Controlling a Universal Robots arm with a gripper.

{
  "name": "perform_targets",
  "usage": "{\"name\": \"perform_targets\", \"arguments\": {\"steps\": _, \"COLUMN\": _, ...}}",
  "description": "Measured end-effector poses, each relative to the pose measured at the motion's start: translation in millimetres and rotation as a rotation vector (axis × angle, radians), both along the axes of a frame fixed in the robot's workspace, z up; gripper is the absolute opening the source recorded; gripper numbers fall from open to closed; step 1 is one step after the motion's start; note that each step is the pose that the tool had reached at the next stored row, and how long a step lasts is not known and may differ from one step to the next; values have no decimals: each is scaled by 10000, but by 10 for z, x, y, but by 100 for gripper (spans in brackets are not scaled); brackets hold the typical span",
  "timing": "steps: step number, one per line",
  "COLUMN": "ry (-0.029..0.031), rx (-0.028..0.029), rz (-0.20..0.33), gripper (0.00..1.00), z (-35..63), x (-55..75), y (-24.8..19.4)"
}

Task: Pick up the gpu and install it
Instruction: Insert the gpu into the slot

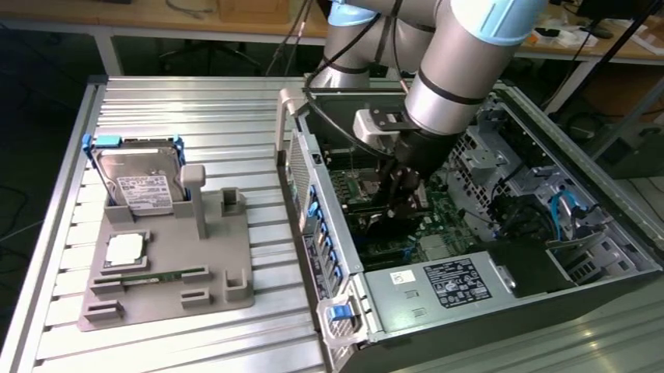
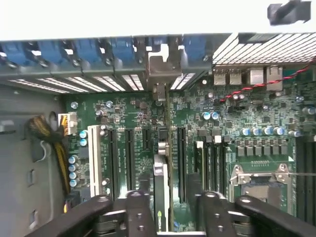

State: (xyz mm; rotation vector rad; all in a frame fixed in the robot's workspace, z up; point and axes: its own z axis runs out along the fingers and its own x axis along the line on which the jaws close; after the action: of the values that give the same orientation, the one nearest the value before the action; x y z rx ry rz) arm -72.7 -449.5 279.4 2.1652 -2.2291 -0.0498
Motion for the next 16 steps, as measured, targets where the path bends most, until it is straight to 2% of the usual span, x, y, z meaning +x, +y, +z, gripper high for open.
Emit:
{"name": "perform_targets", "arguments": {"steps": 1, "ry": -1, "rx": 2, "rz": 0, "gripper": 38, "z": 18, "x": 0, "y": 0}}
{"name": "perform_targets", "arguments": {"steps": 2, "ry": -2, "rx": 4, "rz": 0, "gripper": 32, "z": 41, "x": 0, "y": 0}}
{"name": "perform_targets", "arguments": {"steps": 3, "ry": -1, "rx": 2, "rz": 0, "gripper": 20, "z": 72, "x": 0, "y": -1}}
{"name": "perform_targets", "arguments": {"steps": 5, "ry": -2, "rx": 6, "rz": 0, "gripper": 11, "z": 80, "x": 0, "y": -1}}
{"name": "perform_targets", "arguments": {"steps": 12, "ry": -3, "rx": 13, "rz": 0, "gripper": 11, "z": -37, "x": -41, "y": -1}}
{"name": "perform_targets", "arguments": {"steps": 16, "ry": 3, "rx": -10, "rz": 2, "gripper": 11, "z": -84, "x": -47, "y": -2}}
